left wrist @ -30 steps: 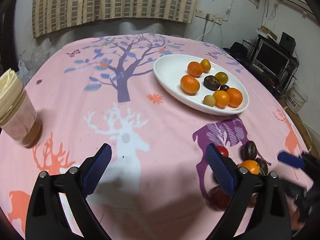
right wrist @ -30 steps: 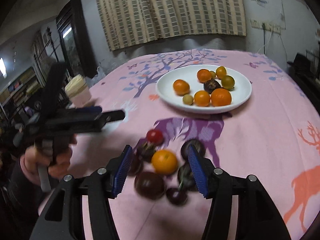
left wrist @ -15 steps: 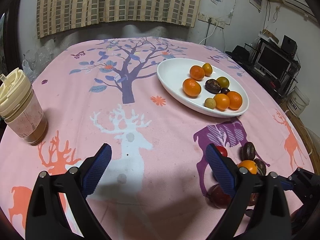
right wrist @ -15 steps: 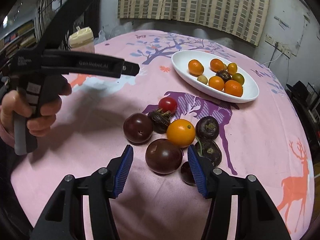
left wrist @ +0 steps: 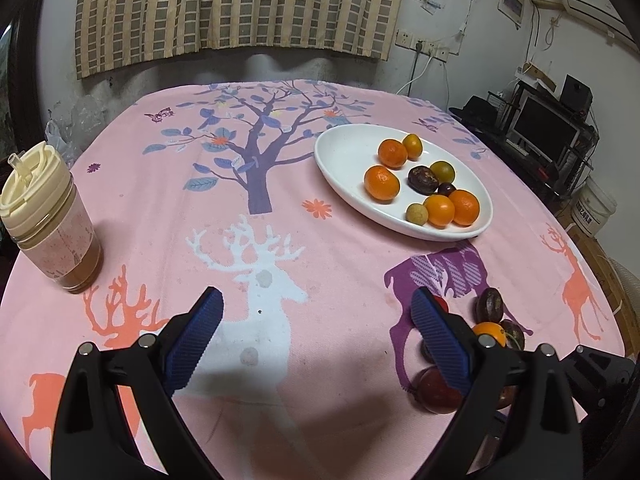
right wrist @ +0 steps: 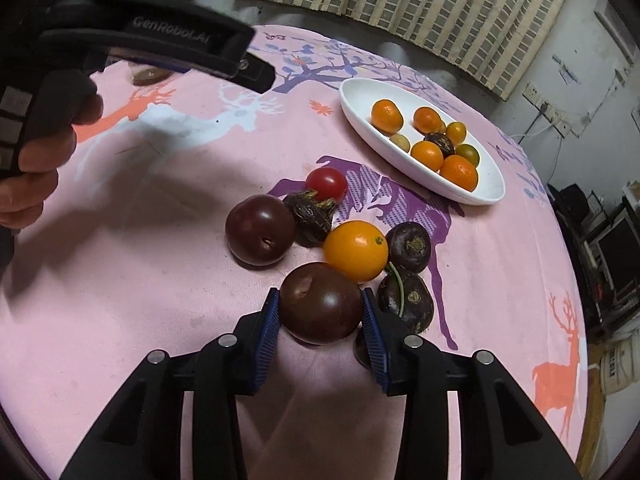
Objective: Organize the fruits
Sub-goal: 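Grasp a dark red tomato with the right tool while the left tool grasps a dark plum, then carry both dark fruits over the white plate and release them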
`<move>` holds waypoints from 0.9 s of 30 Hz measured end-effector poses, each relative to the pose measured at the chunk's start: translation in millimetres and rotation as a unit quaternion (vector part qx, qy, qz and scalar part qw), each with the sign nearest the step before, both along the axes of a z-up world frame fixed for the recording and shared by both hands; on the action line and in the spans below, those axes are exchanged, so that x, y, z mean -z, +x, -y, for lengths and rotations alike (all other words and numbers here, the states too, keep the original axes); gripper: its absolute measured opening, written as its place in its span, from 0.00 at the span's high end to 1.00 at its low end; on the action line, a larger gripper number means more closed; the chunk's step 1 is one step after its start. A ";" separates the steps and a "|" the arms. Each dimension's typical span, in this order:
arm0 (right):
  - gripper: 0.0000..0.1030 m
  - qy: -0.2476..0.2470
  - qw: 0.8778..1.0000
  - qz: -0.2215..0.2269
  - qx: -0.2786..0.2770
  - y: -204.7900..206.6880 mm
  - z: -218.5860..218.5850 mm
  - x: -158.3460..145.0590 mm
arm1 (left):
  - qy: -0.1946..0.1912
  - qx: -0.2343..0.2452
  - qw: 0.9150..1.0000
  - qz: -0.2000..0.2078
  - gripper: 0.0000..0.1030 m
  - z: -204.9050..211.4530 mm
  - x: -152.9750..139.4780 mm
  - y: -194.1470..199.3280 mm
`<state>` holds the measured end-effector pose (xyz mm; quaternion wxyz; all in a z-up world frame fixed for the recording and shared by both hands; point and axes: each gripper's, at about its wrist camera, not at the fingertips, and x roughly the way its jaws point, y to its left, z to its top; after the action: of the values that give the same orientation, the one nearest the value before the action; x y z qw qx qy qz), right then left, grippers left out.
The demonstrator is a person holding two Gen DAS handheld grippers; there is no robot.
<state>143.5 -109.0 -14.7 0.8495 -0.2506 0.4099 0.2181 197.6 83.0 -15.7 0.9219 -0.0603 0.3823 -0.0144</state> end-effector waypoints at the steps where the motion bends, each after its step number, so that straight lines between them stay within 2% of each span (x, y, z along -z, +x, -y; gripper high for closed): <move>1: 0.61 0.012 1.000 -0.004 0.004 0.7 3.6 -2.8 | 0.000 0.001 1.000 -0.001 0.10 0.0 -0.1 0.0; 4: 0.61 0.069 0.997 -0.007 0.026 -2.2 20.9 -19.4 | -0.008 0.025 1.000 -0.012 0.10 3.2 1.0 -1.3; 8: 0.61 0.114 0.992 0.001 0.060 -8.6 44.8 -37.5 | -0.007 0.117 0.993 -0.008 0.10 26.9 2.6 -17.3; 10: 0.61 0.124 0.990 0.011 0.071 -11.7 52.9 -43.1 | -0.001 0.170 0.985 -0.006 0.21 43.0 6.0 -29.2; 12: 0.61 0.134 0.988 0.014 0.081 -12.9 60.5 -46.7 | 0.008 0.206 0.978 -0.009 0.25 56.6 12.6 -37.7; 13: 0.61 0.140 0.986 0.014 0.086 -12.8 64.0 -47.6 | 0.016 0.216 0.976 -0.011 0.30 63.1 16.3 -40.8; 16: 0.61 0.150 0.984 0.016 0.093 -12.7 69.2 -48.1 | 0.032 0.229 0.973 -0.024 0.39 75.1 27.2 -41.2; 21: 0.61 0.165 0.982 0.010 0.095 -15.0 74.8 -42.6 | 0.026 0.227 0.973 -0.045 0.44 77.3 39.1 -31.9; 27: 0.61 0.182 0.978 0.000 0.104 -12.4 84.5 -34.8 | 0.016 0.231 0.970 -0.073 0.60 80.7 52.5 -21.2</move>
<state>131.1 -193.5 20.2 0.8988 -0.0479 0.3875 0.1992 176.4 2.3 -68.2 0.8641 0.0436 0.4525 -0.2160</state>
